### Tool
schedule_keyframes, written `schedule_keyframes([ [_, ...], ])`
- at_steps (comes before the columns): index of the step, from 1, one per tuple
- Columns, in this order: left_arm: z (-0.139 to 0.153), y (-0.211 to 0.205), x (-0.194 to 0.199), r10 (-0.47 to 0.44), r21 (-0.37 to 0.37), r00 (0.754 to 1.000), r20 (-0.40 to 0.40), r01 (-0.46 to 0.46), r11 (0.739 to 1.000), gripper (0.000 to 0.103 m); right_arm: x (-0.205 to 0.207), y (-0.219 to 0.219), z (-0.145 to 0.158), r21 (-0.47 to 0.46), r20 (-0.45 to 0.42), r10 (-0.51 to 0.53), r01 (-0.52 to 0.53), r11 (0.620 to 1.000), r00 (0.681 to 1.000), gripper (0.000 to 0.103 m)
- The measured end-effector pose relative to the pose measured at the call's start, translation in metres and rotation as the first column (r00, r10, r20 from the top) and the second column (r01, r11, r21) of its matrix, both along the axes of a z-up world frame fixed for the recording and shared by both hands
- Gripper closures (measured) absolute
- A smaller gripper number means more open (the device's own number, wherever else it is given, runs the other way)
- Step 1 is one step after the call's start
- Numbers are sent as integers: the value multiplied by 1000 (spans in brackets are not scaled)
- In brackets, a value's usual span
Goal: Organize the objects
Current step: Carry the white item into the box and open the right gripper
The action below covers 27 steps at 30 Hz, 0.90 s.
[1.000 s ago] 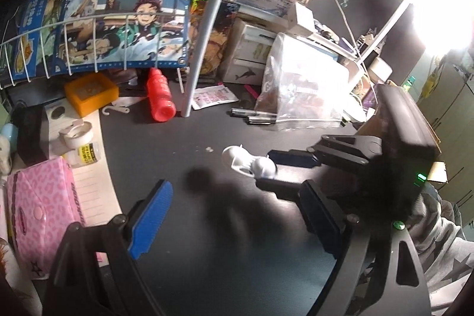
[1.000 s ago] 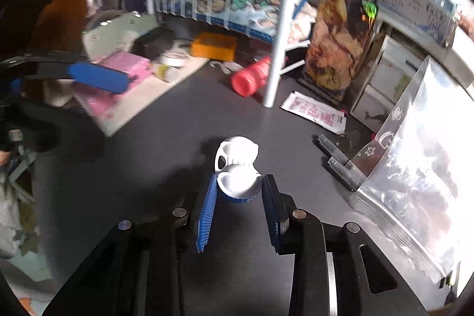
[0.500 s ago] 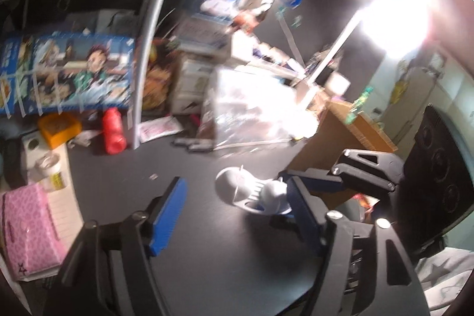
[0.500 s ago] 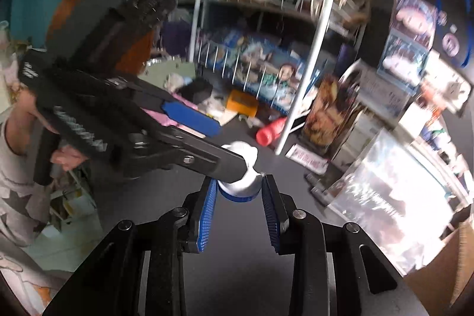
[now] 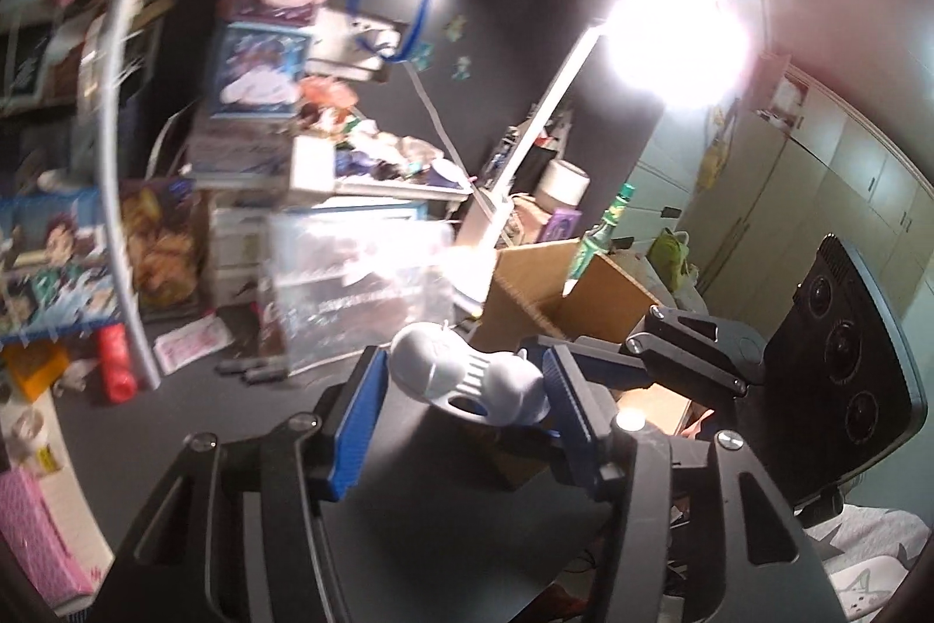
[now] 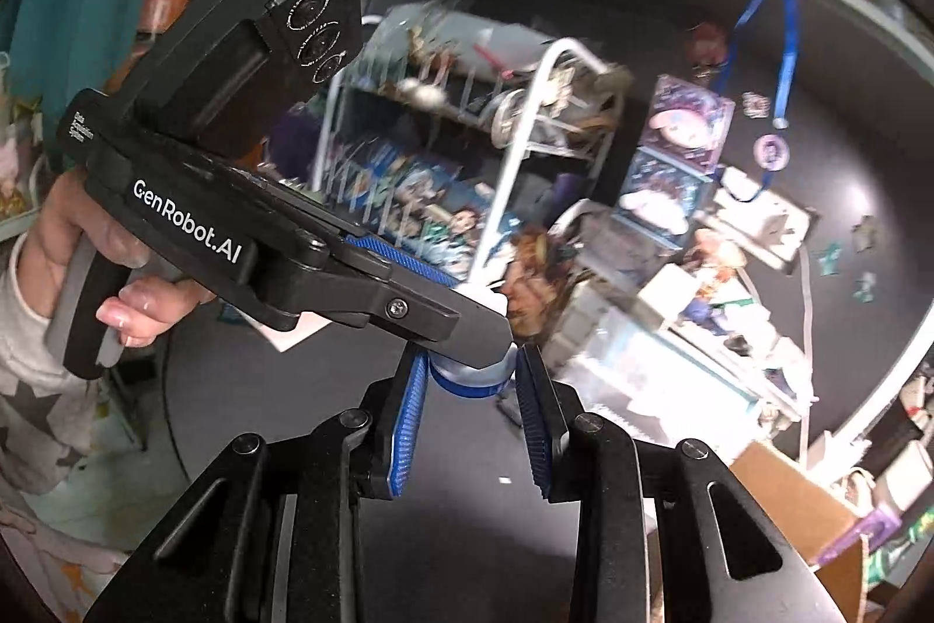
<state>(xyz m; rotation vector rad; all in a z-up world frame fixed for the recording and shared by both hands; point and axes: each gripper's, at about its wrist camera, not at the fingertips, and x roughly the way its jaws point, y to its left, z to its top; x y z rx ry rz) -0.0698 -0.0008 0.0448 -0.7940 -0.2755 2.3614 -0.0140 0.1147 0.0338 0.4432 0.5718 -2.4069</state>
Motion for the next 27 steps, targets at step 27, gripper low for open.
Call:
schedule_keyframes([
  [27, -7, 186, -72, -194, -253, 975, 112, 217, 943, 51, -34, 155, -5, -45, 249, -257, 276, 960, 934, 76],
])
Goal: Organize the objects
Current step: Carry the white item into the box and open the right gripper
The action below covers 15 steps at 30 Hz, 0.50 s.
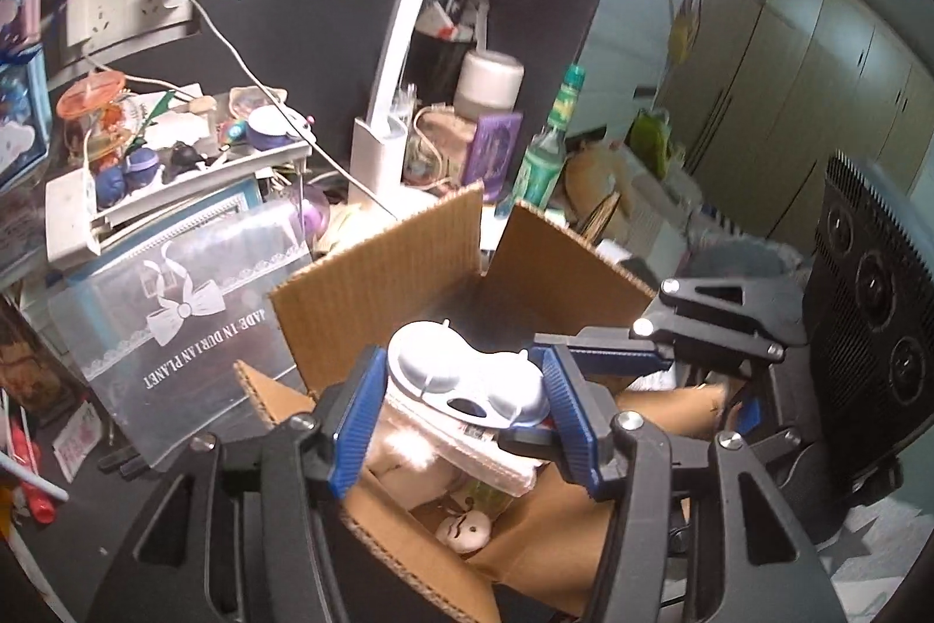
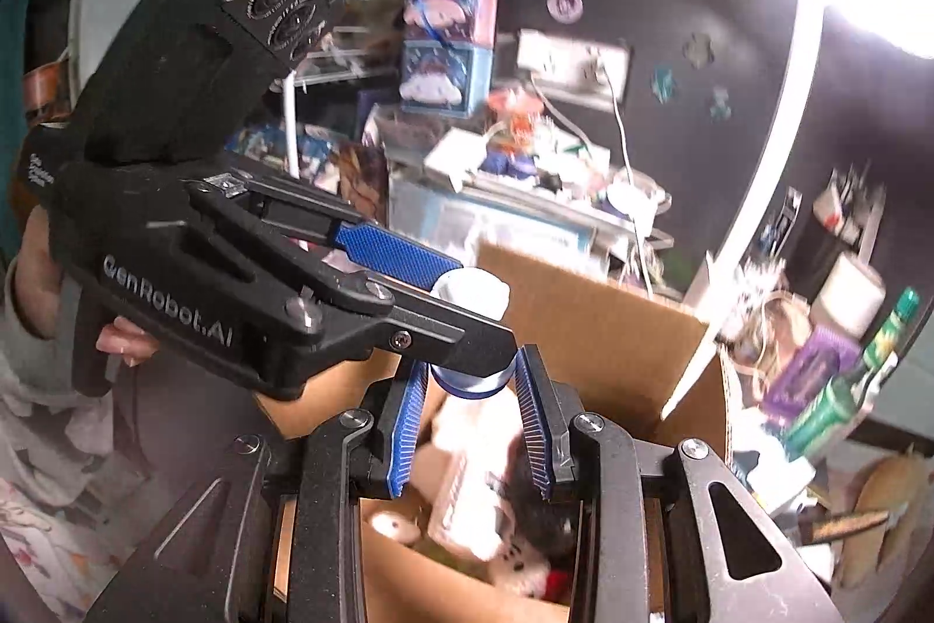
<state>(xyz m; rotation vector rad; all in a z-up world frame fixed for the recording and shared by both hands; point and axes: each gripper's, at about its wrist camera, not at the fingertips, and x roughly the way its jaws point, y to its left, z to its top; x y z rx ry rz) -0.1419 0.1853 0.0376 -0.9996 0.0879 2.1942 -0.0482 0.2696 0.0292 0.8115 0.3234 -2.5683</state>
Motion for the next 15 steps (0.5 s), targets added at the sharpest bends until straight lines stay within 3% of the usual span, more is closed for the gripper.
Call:
schedule_keyframes([
  [3, -2, 6, 4, 5, -40, 1000, -17, -5, 999, 48, -2, 2, -4, 17, 41, -4, 3, 1000, 999, 75],
  [4, -1, 6, 5, 5, -38, 1000, -25, -6, 999, 41, -2, 3, -6, 27, 46, -12, 11, 1000, 999, 73],
  [6, 1, 4, 6, 12, -23, 999, -38, -12, 1000, 29, -2, 5, -8, 46, 41, -28, 26, 999, 999, 57],
  [10, 10, -5, 16, 40, -15, 996, -84, -42, 999, 18, -2, 9, -8, 43, 47, -42, 40, 998, 998, 55],
  [13, 16, -16, 24, 70, -2, 991, -113, -70, 998, 16, -2, 10, -8, 51, 41, -59, 56, 997, 997, 54],
  [15, 18, -25, 30, 98, 17, 987, -129, -97, 995, 14, -1, 8, -7, 52, 33, -65, 64, 997, 997, 47],
])
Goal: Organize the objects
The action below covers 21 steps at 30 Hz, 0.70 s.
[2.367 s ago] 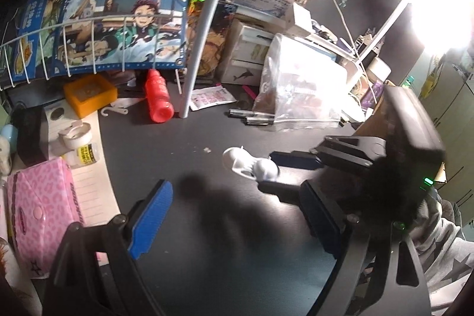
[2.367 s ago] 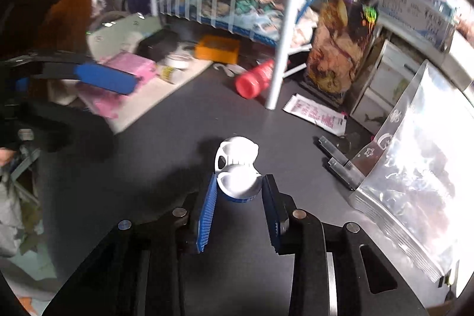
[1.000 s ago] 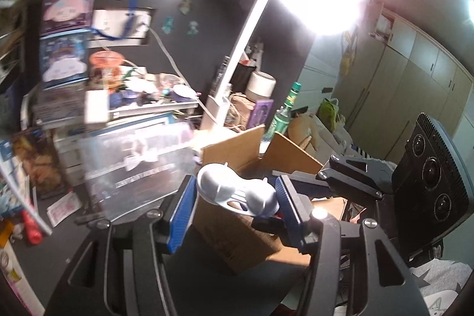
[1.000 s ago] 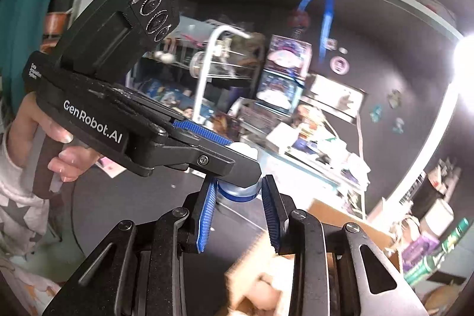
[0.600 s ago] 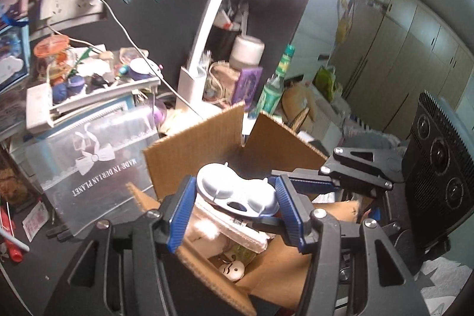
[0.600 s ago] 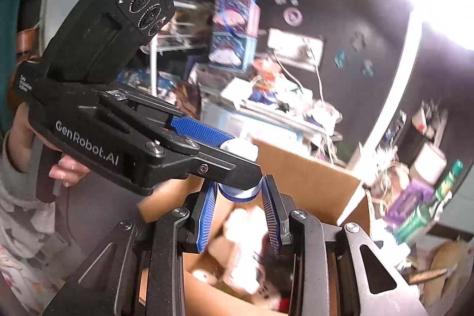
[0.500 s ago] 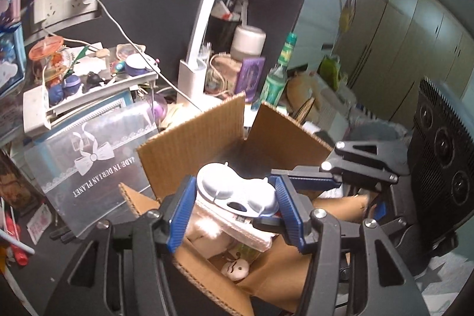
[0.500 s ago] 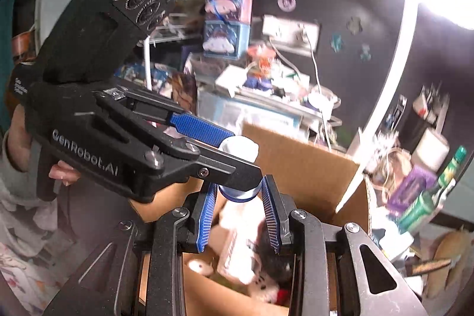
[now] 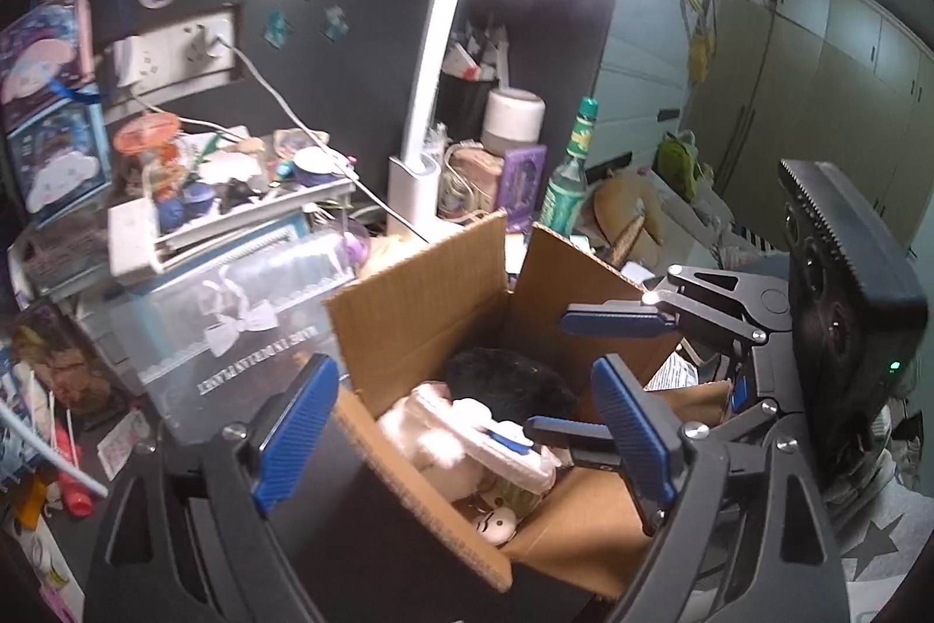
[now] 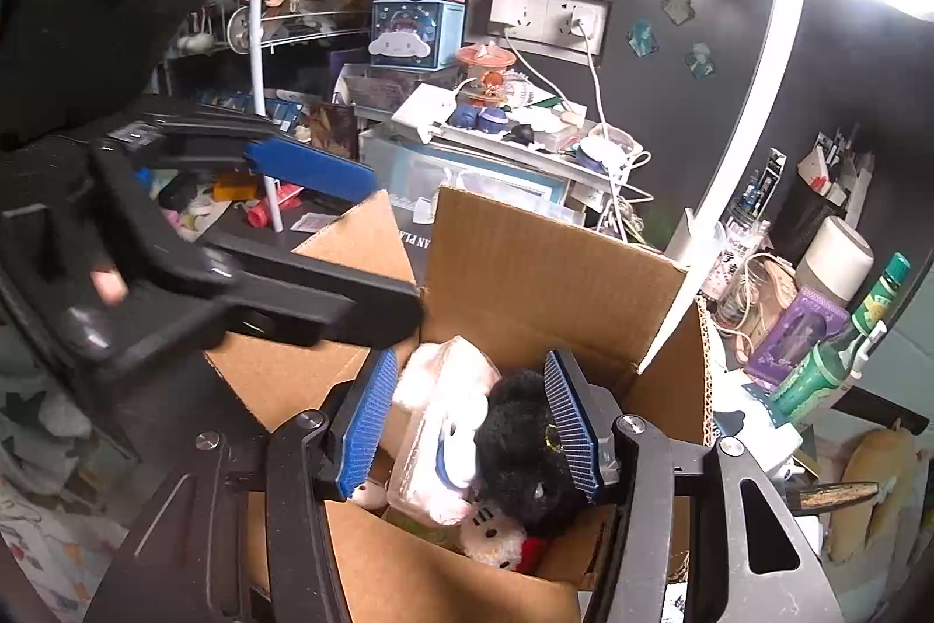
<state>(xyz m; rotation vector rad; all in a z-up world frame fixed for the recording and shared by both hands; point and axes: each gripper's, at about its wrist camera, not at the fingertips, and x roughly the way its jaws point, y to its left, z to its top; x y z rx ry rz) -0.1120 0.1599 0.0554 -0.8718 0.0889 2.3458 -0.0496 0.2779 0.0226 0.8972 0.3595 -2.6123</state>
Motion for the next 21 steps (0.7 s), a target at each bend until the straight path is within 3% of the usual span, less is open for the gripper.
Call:
schedule_keyframes([
  [6, 4, -34, 19, 116, 40, 990, -78, -113, 993, 5, 8, -15, 1, 31, -74, -3, 6, 1000, 997, 33],
  [10, 6, -54, 32, 197, 58, 972, -128, -191, 980, 2, 12, -20, 5, -19, -118, 3, -5, 1000, 993, 23],
  [16, 4, -82, 53, 346, 93, 916, -203, -333, 938, 1, 20, -13, 19, -181, -220, -42, 1, 983, 975, 6],
  [21, -2, -100, 67, 448, 115, 865, -225, -433, 894, 1, 22, -10, 25, -295, -258, -39, -41, 955, 965, 0],
])
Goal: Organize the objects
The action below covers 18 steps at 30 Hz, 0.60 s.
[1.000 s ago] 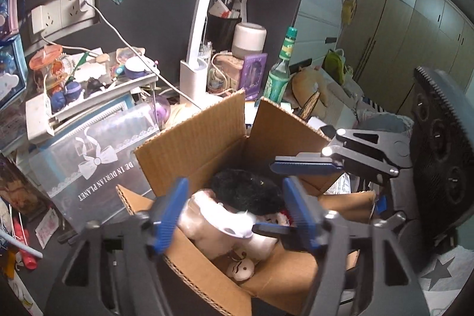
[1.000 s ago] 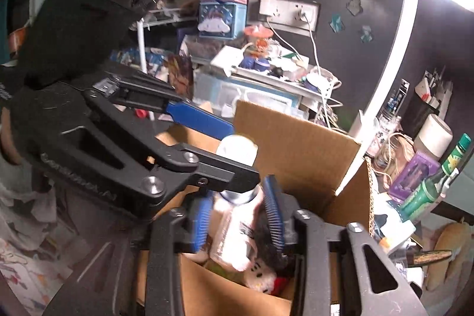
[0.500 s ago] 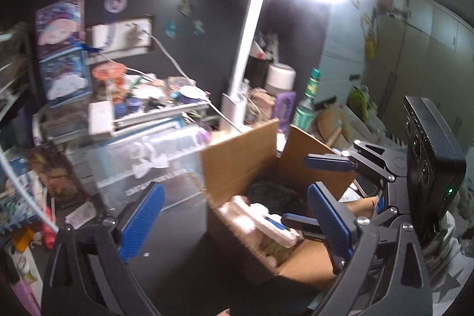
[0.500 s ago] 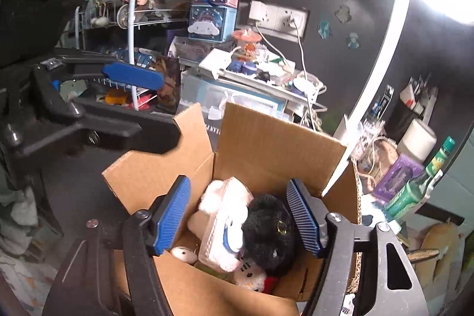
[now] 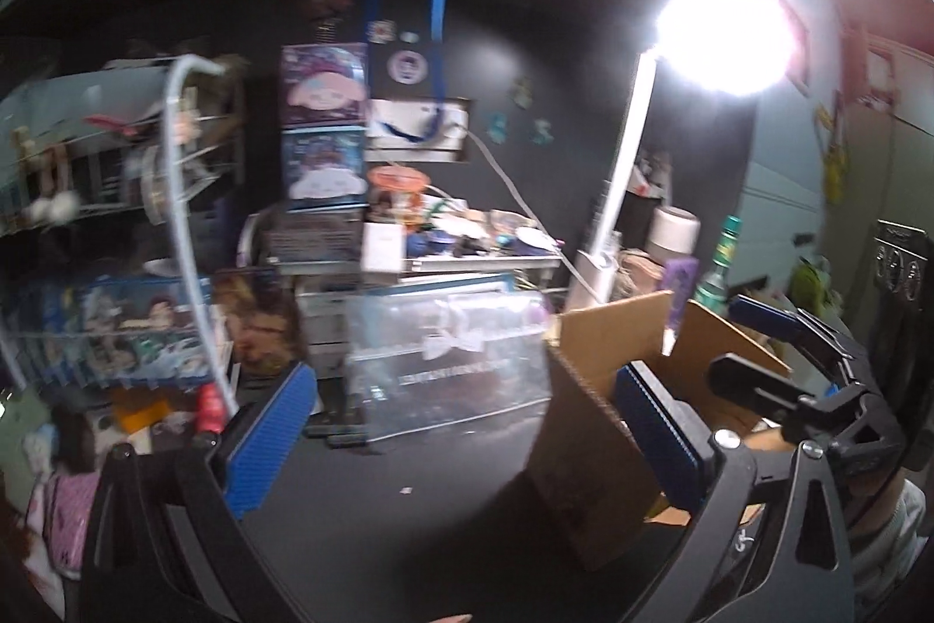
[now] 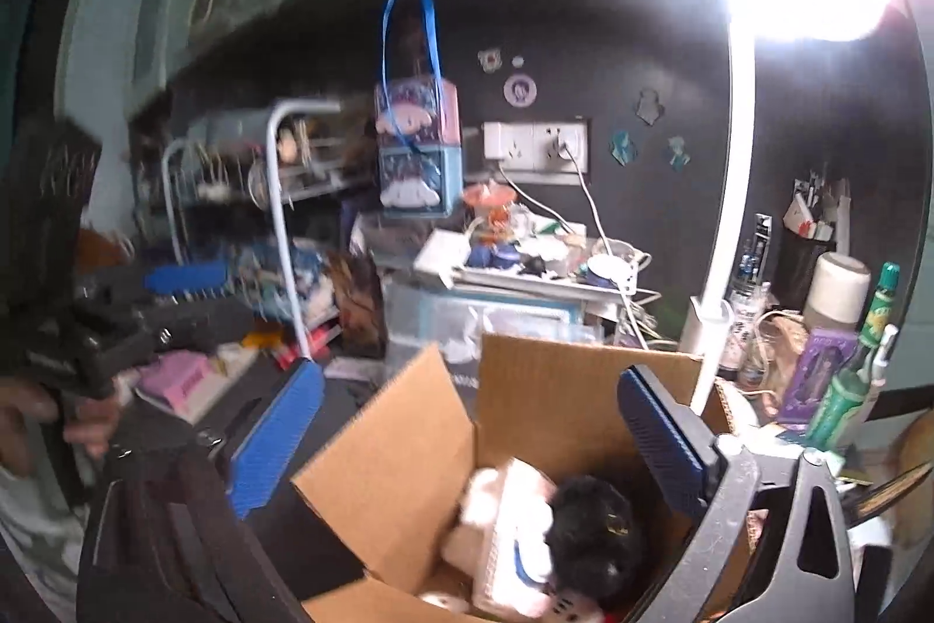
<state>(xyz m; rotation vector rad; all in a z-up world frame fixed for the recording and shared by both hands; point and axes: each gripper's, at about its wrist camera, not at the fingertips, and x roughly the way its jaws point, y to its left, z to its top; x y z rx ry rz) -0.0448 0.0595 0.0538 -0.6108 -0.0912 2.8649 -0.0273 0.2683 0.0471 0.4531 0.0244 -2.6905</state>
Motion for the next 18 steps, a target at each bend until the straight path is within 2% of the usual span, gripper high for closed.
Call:
schedule_keyframes([
  [7, -6, -10, 10, 62, -18, 998, -12, -62, 998, 1, 0, -9, 3, -10, 3, 35, -35, 999, 999, 0],
  [18, -6, -10, 10, 57, -22, 998, -7, -57, 998, 1, 4, -8, 2, -3, 1, 32, -32, 999, 999, 0],
])
